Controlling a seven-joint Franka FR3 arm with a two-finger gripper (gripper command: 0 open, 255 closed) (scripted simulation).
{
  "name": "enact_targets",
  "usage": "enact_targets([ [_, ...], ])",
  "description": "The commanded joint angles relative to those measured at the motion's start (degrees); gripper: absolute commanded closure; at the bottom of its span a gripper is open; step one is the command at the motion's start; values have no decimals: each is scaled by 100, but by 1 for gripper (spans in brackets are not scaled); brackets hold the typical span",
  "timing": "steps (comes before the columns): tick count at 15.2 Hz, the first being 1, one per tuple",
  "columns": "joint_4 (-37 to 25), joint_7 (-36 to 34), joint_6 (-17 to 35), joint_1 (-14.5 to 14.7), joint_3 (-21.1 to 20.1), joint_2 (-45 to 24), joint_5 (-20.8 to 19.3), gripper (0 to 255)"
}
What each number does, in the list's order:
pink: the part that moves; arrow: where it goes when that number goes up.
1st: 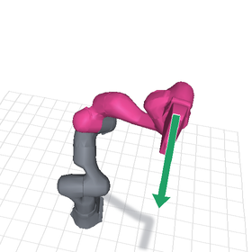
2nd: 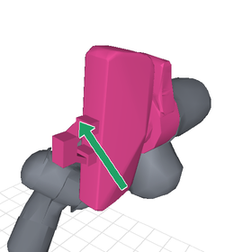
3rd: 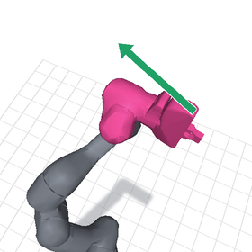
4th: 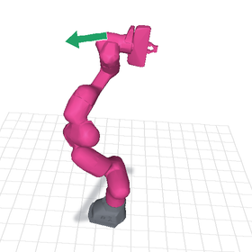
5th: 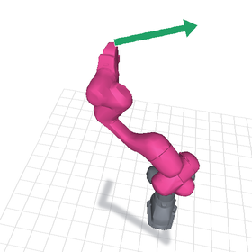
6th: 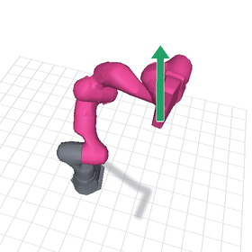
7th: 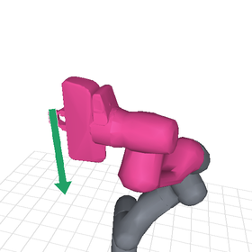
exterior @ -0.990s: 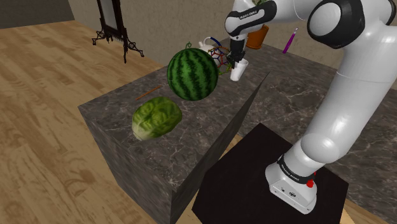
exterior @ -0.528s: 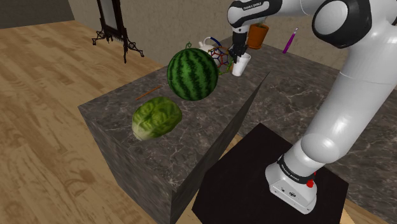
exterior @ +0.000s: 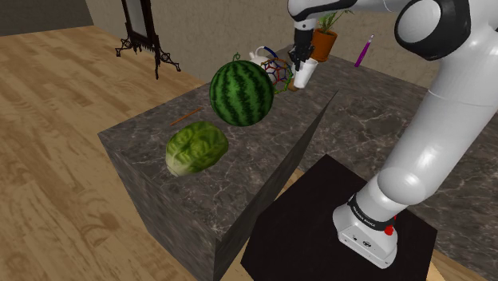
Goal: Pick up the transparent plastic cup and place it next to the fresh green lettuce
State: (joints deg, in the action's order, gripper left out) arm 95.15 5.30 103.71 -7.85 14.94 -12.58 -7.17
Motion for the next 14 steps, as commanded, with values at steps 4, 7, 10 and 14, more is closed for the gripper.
enact_targets([
  [4, -343, 51, -371, 0, 4, 32, 2, 255],
  [7, -570, 84, -598, -2, 6, 34, 6, 255],
  [10, -815, 119, -829, -5, 9, 23, 12, 255],
  [14, -1171, 170, -1146, -13, 13, -13, 24, 255],
])
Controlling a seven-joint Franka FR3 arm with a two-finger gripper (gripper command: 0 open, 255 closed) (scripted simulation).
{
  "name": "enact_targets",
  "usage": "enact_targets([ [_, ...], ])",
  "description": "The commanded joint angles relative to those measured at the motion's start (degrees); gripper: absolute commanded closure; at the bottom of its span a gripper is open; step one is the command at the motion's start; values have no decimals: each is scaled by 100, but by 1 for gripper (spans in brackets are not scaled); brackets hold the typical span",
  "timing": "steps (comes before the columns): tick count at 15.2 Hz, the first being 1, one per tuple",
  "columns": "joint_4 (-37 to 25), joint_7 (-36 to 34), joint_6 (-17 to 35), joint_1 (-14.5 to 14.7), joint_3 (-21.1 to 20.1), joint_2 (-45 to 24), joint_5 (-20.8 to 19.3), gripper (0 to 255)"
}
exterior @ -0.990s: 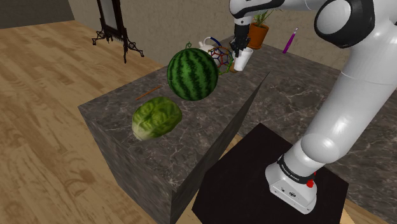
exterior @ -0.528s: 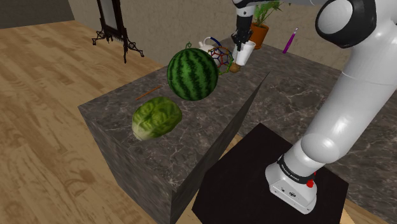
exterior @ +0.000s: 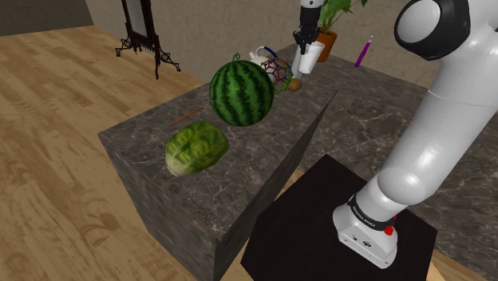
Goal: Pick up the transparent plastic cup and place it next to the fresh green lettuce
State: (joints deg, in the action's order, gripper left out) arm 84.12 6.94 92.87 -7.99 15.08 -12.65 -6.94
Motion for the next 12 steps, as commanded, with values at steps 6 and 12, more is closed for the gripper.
enact_targets([
  [6, -576, 78, -480, -18, 7, -93, 24, 255],
  [12, 657, -719, -328, 486, -284, 890, -193, 255],
])
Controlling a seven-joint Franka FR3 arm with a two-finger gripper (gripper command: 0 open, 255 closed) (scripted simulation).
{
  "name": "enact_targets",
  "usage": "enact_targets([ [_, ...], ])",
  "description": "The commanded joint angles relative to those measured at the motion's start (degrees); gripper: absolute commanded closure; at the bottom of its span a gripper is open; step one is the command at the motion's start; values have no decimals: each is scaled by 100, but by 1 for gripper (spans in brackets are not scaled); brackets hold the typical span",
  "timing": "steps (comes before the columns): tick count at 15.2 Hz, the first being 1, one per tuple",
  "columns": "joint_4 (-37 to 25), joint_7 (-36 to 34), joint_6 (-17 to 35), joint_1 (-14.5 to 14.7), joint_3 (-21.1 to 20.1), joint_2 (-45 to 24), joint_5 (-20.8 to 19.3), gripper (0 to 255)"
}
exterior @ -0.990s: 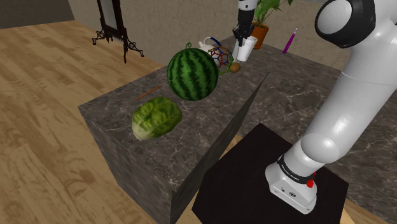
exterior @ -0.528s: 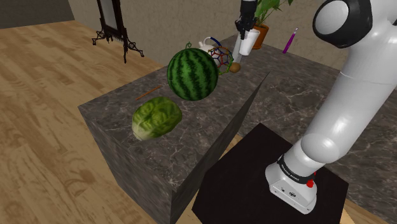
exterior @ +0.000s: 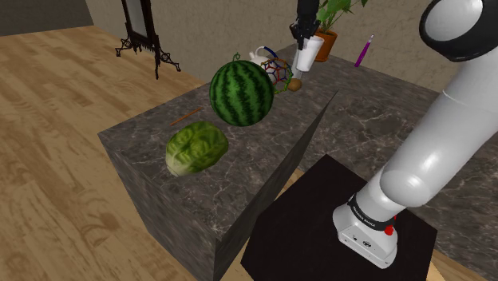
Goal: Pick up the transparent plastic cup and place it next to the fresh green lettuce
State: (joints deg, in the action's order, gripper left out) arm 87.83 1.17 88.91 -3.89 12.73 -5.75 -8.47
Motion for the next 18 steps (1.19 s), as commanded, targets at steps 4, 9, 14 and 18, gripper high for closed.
enact_targets([
  [4, 888, -679, 75, 348, -301, 718, -96, 255],
  [9, 1455, -1350, 26, 658, -656, 1232, -71, 255],
  [14, 1840, -2020, -57, 951, -1045, 1603, 44, 255],
  [18, 2028, -2558, -132, 1184, -1370, 1798, 181, 255],
])
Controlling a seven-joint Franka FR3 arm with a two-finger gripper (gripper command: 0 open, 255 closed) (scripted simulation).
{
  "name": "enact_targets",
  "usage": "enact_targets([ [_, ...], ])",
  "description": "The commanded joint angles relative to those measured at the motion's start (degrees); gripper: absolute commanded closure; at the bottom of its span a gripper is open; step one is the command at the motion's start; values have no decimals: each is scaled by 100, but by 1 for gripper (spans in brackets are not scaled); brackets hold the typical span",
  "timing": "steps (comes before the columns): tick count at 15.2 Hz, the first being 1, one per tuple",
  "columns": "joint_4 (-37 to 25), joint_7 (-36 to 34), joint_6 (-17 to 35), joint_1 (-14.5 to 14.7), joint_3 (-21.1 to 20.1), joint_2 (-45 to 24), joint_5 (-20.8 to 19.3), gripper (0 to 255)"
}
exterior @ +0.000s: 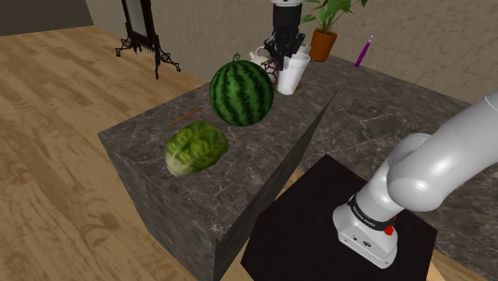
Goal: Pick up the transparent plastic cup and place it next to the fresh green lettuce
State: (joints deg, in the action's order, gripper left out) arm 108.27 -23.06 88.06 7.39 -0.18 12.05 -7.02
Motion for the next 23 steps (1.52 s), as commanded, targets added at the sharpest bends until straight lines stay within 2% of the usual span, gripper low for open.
enact_targets([
  [1, 15, -270, -66, 113, -162, 51, 75, 255],
  [7, 66, -1087, -174, 459, -669, 132, 323, 255],
  [23, 1307, -1179, 1056, 467, -674, 139, 323, 255],
])
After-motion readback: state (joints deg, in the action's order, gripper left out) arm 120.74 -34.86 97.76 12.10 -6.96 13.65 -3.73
